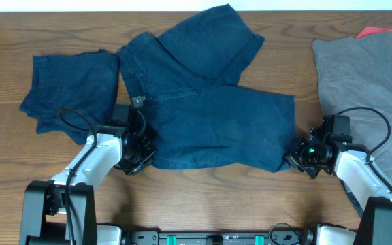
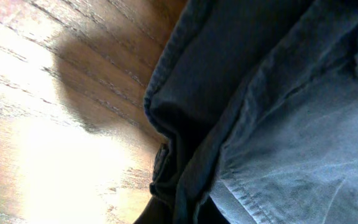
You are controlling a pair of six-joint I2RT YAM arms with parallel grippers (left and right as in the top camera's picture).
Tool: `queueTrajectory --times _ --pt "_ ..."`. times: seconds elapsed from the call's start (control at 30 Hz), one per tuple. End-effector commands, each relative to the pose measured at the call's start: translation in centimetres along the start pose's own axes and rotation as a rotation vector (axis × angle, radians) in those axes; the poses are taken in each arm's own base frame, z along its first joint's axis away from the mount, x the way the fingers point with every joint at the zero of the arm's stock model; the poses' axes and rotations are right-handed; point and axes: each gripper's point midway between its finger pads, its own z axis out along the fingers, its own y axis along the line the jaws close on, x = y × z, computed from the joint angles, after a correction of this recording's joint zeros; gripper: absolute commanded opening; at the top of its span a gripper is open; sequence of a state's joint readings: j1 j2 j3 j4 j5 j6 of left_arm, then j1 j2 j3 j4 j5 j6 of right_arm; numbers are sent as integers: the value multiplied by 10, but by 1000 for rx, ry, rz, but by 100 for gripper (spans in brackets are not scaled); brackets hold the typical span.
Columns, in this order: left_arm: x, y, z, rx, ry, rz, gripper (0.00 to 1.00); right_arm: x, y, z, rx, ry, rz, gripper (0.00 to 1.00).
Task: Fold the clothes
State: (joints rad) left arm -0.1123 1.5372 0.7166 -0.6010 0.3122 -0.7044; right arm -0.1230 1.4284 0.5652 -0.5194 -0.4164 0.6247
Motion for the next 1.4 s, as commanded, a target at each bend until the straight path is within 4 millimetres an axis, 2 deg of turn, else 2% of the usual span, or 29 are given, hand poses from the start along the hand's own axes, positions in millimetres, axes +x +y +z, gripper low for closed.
queueTrajectory --times 0.0,0.17,0.3,0.5,0.7,0.83,0.93,1.1,1.23,1.37 --pt "6 -2 -2 11 30 46 6 -2 0 -9 16 -36 -22 1" --pt "31 7 -15 -2 114 88 6 -15 5 -50 44 -136 -45 1" --pt "45 12 -40 16 95 153 6 -23 11 -89 54 -217 -72 1" --pt "70 18 -89 107 -19 242 6 -31 15 -157 91 -363 -87 1" --pt "100 33 -127 224 -165 305 6 -31 27 -220 66 -499 -151 1" --pt "114 26 -148 366 -264 363 6 -30 43 -253 55 -572 -245 1" --pt "107 21 -161 417 -376 388 6 -34 54 -271 37 -628 -284 1" --pt "72 11 -180 411 -563 363 6 -52 96 -283 -86 -709 -443 0" --pt "34 4 -190 354 -676 288 6 -71 125 -280 -141 -739 -517 1" --pt "-1 -9 -185 290 -713 237 6 -96 152 -262 -174 -738 -574 1"
